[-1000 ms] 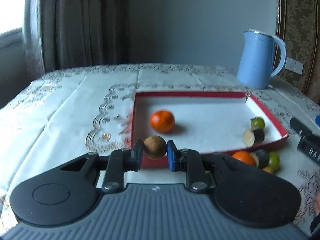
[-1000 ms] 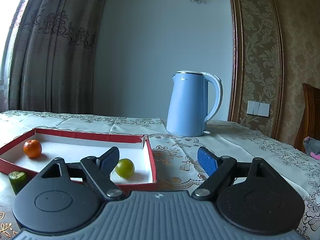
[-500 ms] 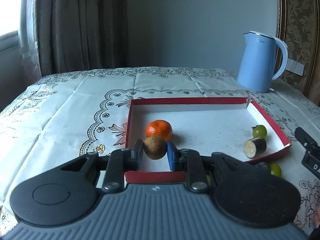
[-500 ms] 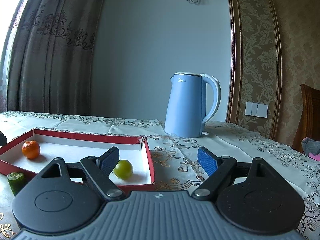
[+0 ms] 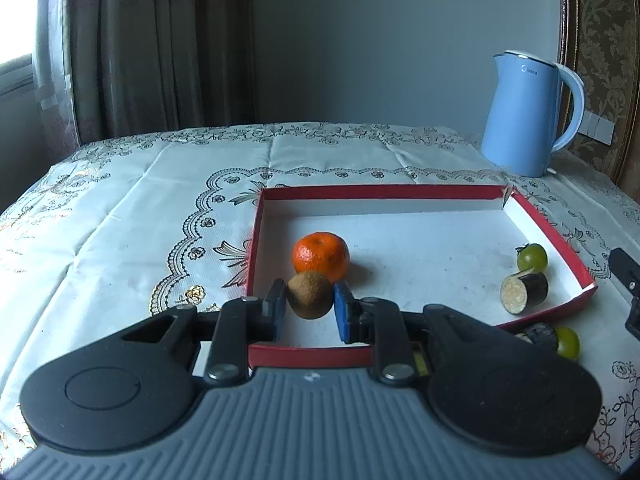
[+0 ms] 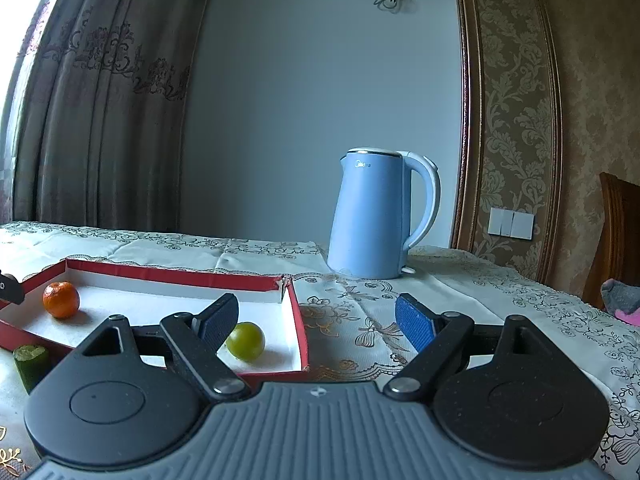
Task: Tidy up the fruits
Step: 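Lift the kiwi with the left tool over the box rim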
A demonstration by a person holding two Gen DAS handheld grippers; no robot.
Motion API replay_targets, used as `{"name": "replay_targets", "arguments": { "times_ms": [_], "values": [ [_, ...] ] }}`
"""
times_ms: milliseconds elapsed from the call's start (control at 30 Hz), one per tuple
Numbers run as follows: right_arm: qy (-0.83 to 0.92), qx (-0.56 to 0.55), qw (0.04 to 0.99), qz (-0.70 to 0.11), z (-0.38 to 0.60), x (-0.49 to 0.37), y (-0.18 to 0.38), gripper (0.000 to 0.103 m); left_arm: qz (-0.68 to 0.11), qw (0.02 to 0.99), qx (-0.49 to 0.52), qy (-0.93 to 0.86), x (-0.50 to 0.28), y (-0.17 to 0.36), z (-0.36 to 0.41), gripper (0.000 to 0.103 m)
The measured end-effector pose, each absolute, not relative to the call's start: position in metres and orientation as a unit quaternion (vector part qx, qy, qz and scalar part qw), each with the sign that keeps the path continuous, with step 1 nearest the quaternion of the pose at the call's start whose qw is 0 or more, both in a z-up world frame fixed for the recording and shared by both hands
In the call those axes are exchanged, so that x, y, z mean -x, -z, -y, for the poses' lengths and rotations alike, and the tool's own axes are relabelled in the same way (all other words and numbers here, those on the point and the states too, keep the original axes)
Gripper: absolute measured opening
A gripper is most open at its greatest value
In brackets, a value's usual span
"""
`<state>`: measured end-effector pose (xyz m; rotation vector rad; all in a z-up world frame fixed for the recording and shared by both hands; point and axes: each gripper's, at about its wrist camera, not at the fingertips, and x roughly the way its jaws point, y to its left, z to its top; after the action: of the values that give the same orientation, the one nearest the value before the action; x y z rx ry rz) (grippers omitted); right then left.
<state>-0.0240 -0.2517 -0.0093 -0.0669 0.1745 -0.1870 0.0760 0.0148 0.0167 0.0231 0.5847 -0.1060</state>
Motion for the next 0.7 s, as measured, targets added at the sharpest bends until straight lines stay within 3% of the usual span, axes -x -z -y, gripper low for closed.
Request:
{"name": "replay_targets", "arguments": {
  "times_ms": [700],
  "values": [
    [0.093,0.036,0.991,-0.090,0.250,0.024,0.008,0.086,-0.339,0.940,-0.006,0.040,-0.112,0.011,-0.013,0.023]
  ]
}}
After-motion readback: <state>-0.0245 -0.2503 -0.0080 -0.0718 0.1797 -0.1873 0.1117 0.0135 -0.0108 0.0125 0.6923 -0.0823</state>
